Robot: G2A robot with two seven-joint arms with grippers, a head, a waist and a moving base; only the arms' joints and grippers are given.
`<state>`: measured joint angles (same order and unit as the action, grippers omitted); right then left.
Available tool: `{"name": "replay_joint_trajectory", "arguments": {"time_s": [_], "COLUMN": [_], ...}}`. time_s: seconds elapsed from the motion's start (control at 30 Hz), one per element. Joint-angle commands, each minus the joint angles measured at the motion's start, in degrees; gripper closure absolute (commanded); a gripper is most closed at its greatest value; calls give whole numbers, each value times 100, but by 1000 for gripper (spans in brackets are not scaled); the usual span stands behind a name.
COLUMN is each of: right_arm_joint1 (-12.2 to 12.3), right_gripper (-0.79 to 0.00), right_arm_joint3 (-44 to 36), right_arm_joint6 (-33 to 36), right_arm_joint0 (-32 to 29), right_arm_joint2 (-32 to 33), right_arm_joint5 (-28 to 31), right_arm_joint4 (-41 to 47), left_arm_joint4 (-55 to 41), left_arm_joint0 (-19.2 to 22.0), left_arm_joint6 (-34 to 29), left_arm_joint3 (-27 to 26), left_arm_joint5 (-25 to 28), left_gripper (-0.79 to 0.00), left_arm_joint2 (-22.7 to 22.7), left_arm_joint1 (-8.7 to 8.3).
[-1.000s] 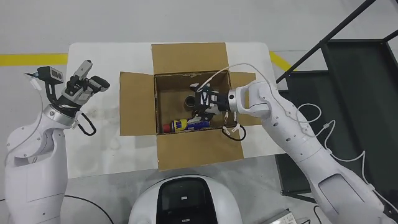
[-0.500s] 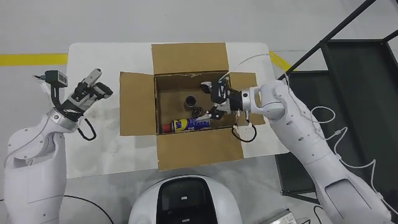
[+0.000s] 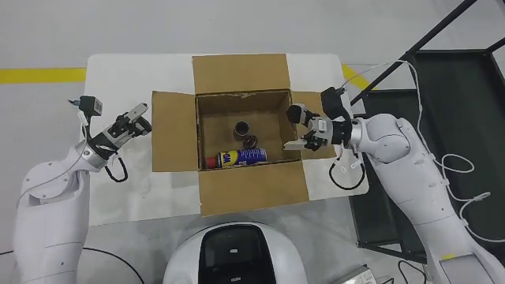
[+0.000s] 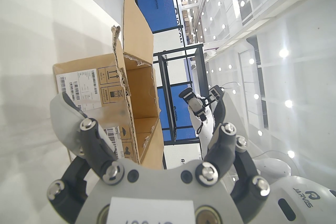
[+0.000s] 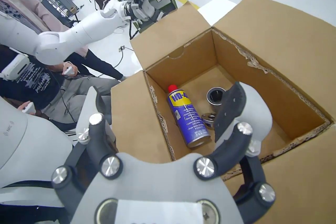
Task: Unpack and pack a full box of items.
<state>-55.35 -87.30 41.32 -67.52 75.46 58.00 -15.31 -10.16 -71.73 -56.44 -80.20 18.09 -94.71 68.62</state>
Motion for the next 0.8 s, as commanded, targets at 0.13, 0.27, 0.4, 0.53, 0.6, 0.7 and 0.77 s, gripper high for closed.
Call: {"name": "replay_joint_trajectory", "arguments": {"time_s": [0.13,0.27,0.4,0.53,0.6,0.7,0.77], "right_arm_joint1": [0,-3,64,236,318,420,465], "right_gripper": [-785,-785,-785,-785,-785,-785,-785], "right_arm_joint3": [0,6,148,528,805,1148,1359], "right_arm_joint6": [2,-17,66,525,709,1001,1148], "right_arm_joint0": [0,-25,-160,-336,-444,-580,-655], "right_arm_joint2": [0,-21,69,580,875,1241,1390], "right_arm_joint5": [0,-34,-237,-424,-558,-663,-771], "right_arm_joint4": [-41,-8,747,1715,2223,2799,3060], "left_arm_joint4": [4,4,170,347,391,164,-48], "left_arm_joint0": [-2,-2,-27,200,340,454,449], "left_arm_joint6": [0,0,179,212,291,240,135], "left_arm_joint3": [-3,-3,-10,263,419,419,270], "left_arm_joint5": [-2,-2,-110,-192,-125,-8,17], "left_gripper": [-785,-785,-785,-785,-785,-785,-785], "left_arm_joint2": [-2,-2,173,503,684,838,851], "left_arm_joint1": [0,0,3,14,33,51,46]}}
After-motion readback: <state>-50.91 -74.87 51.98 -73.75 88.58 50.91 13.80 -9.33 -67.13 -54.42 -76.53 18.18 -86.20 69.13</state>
